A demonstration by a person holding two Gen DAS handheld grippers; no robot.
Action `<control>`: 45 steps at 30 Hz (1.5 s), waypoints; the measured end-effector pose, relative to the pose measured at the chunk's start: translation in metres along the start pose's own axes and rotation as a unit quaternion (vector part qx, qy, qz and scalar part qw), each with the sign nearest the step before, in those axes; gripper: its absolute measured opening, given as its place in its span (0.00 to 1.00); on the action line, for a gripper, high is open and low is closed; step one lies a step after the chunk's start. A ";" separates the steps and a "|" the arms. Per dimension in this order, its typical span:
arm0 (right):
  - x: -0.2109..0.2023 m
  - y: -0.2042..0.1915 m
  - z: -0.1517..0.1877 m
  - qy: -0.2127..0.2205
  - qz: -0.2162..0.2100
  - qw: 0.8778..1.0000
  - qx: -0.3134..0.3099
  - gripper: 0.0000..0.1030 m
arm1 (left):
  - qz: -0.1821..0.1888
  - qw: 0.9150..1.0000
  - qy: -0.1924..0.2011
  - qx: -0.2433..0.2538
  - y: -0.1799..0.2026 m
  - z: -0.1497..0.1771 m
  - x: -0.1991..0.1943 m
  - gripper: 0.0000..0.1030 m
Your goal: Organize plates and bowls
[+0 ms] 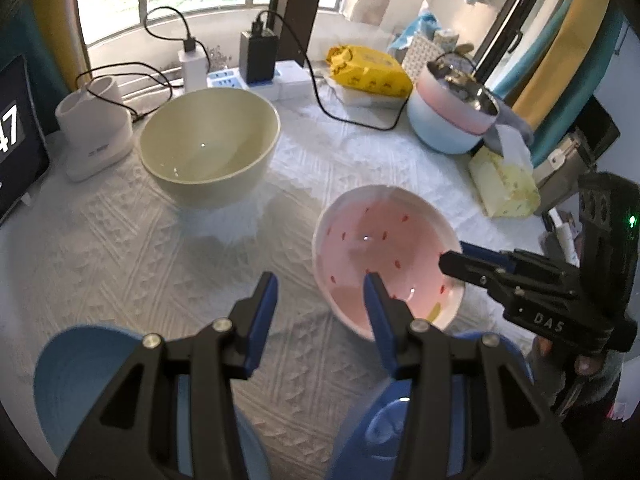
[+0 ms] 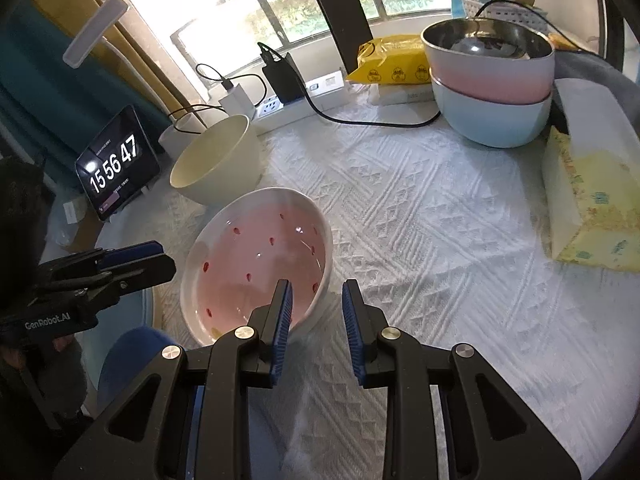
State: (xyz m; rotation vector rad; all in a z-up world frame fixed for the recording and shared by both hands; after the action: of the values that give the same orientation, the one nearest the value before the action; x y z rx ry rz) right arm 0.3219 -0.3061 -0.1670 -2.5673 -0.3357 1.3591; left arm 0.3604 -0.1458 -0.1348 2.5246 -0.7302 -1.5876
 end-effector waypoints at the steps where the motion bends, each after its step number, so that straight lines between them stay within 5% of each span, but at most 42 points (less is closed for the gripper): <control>1: 0.002 0.000 -0.001 -0.002 -0.001 1.000 0.000 0.26 | -0.001 1.000 -0.005 0.004 0.001 0.000 0.003 0.44; 9: 0.018 -0.004 -0.003 -0.013 -0.013 1.000 -0.001 0.26 | -0.016 0.999 -0.022 0.030 0.005 -0.006 0.018 0.43; 15: 0.025 -0.003 -0.005 -0.013 -0.020 1.000 -0.005 0.26 | -0.012 0.998 -0.042 0.055 0.010 -0.005 0.030 0.32; 18: 0.027 -0.005 -0.005 -0.013 -0.011 1.000 -0.009 0.26 | -0.018 0.997 -0.037 0.060 0.011 -0.006 0.032 0.24; 25: 0.030 -0.008 -0.007 -0.003 0.013 1.000 -0.021 0.18 | -0.021 0.998 -0.023 0.058 0.009 -0.010 0.030 0.21; 36: 0.011 -0.011 -0.020 0.055 0.028 0.998 -0.033 0.08 | -0.015 0.996 0.052 0.072 0.018 -0.017 0.002 0.21; 40: -0.012 -0.019 -0.028 0.098 0.035 0.994 -0.038 0.07 | -0.057 0.984 0.116 0.119 0.037 -0.023 -0.021 0.21; 45: -0.035 -0.018 -0.036 0.134 0.038 0.990 -0.027 0.06 | -0.048 0.977 0.155 0.137 0.051 -0.028 -0.044 0.21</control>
State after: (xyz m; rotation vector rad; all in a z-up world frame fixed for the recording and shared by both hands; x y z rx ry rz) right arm 0.3310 -0.3026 -0.1139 -2.7887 -0.2314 1.0207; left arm 0.3512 -0.1778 -0.0695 2.9500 -0.8455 -1.1386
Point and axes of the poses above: each gripper's, at about its wrist camera, not at the fingertips, and x roughly the way its jaws point, y to its right, z to its underside, the point moved 5 cm from there along x, roughly the way its jaws point, and after that the axes turned 6 degrees about z, right-handed, at the moved point
